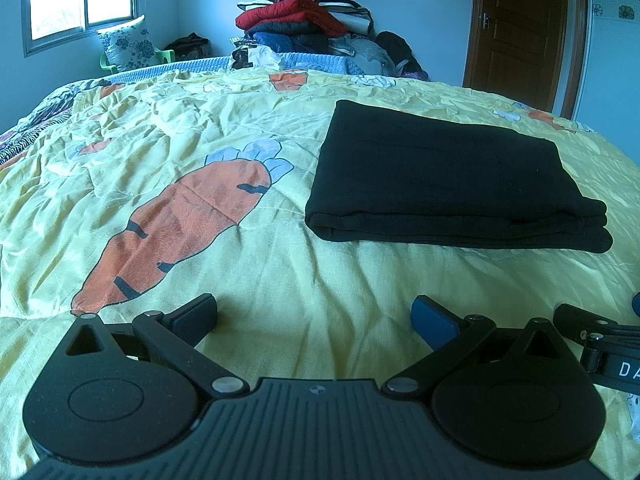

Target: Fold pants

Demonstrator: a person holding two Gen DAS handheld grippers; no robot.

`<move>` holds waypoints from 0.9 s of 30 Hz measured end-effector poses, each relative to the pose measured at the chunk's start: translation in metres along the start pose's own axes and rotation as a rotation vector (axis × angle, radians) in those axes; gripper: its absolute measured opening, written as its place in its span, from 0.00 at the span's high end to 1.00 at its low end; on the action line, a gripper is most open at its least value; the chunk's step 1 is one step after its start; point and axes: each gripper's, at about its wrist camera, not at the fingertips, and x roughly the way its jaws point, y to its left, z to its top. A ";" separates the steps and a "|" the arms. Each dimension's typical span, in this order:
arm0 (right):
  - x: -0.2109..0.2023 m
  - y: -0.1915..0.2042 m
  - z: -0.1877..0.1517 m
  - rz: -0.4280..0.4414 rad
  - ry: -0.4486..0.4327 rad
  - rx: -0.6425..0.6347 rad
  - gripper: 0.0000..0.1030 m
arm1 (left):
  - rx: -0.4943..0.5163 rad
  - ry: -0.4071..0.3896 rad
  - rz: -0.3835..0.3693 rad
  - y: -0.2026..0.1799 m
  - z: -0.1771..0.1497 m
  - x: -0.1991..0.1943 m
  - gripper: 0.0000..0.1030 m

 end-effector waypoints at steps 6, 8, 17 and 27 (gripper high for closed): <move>0.000 0.000 0.000 0.000 0.000 0.000 0.00 | 0.000 0.000 0.000 0.000 0.000 0.000 0.00; 0.000 0.000 0.000 0.000 0.000 0.000 0.00 | 0.000 0.000 0.000 0.000 0.000 0.000 0.00; 0.000 0.000 0.000 0.001 0.000 -0.001 0.00 | 0.000 0.000 0.000 0.000 0.000 0.000 0.00; 0.000 0.000 0.000 0.002 0.000 -0.001 0.00 | -0.003 -0.001 -0.009 0.000 0.000 0.000 0.00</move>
